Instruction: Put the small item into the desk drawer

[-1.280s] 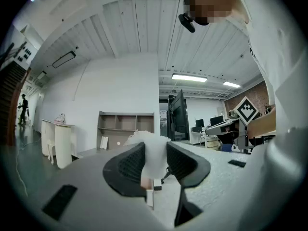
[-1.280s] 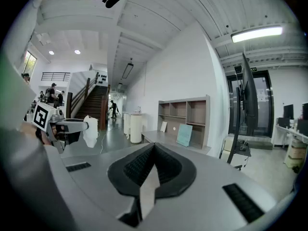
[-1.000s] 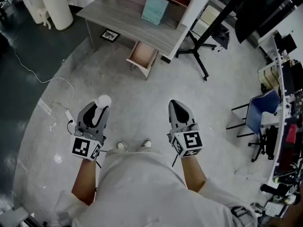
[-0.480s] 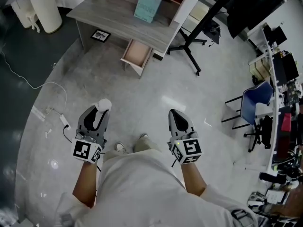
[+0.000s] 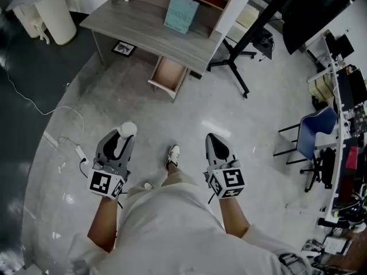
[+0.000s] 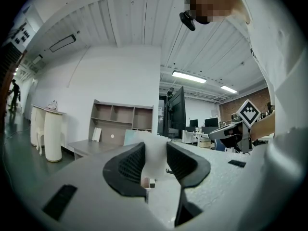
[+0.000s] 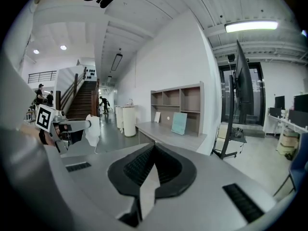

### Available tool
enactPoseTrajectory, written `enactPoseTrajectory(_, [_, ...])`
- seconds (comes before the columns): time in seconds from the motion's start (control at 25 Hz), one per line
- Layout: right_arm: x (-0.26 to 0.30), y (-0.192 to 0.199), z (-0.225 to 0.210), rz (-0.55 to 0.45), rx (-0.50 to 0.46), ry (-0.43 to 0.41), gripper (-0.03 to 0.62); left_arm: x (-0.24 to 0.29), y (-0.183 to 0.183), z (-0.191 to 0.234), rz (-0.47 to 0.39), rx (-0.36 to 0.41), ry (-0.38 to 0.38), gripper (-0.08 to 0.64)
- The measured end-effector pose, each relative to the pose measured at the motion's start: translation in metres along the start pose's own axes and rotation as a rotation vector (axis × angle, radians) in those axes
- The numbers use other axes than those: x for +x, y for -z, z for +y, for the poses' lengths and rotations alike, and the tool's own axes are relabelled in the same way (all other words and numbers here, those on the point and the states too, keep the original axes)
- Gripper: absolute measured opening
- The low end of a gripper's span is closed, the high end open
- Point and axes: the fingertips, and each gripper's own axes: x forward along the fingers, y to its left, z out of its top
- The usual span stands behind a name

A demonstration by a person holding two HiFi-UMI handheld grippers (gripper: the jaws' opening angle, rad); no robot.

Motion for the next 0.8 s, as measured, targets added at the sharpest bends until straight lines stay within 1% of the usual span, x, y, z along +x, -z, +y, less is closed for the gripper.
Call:
enactPoseTrajectory(0.2, [0.072, -0.024, -0.041, -0.026, -0.011, -0.056, -0.002, 0.065, -0.006, 0.019, 0.028, 0.02, -0.013, 0.143])
enactPoseTrajectory(0.52, [0.164, -0.058, -0.127, -0.031, 0.01, -0.131, -0.002, 0.189, -0.031, 0.034, 0.044, 0.045, -0.05, 0.143])
enactPoseTrajectory(0.8, [0.222, -0.079, -0.154, -0.048, -0.013, -0.218, -0.002, 0.25, -0.039, 0.049, 0.041, 0.058, -0.092, 0.143])
